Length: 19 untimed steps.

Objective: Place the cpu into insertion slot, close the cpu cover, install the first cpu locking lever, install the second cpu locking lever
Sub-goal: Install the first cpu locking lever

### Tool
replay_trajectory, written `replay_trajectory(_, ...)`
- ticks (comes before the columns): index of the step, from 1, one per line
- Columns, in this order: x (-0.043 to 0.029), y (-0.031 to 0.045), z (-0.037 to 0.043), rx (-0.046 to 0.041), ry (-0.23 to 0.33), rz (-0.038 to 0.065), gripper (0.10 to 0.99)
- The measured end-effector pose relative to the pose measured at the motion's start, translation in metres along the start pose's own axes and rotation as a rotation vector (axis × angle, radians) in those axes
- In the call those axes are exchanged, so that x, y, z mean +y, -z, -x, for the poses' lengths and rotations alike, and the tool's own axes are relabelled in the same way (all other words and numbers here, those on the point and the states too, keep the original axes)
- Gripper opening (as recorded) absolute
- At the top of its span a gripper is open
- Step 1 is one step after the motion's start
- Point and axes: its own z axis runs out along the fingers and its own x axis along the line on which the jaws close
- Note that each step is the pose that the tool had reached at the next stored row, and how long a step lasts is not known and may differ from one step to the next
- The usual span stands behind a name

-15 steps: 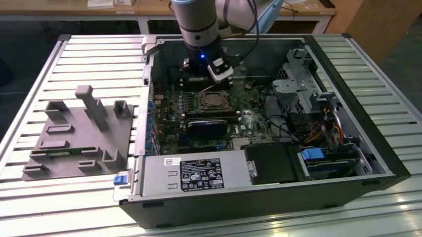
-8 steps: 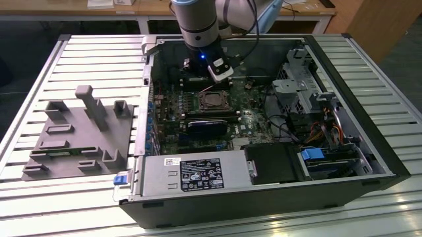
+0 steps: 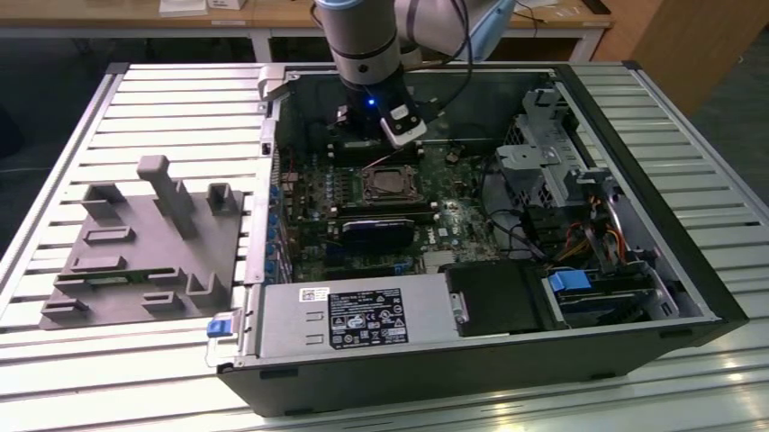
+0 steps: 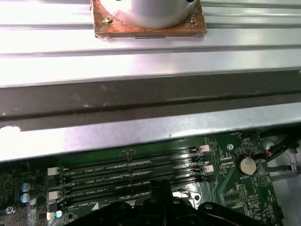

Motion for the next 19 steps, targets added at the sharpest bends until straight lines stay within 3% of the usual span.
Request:
replay_trajectory(3, 0.0012, -0.002, 0.0022, -0.0038, -0.013, -0.004, 0.106)
replay_trajectory(10, 0.0016, -0.005, 0.0017, -0.0239, -0.089, -0.019, 0.106)
replay_trajectory(19, 0.0052, -0.0088, 0.0004, -0.0392, -0.146, -0.029, 0.106)
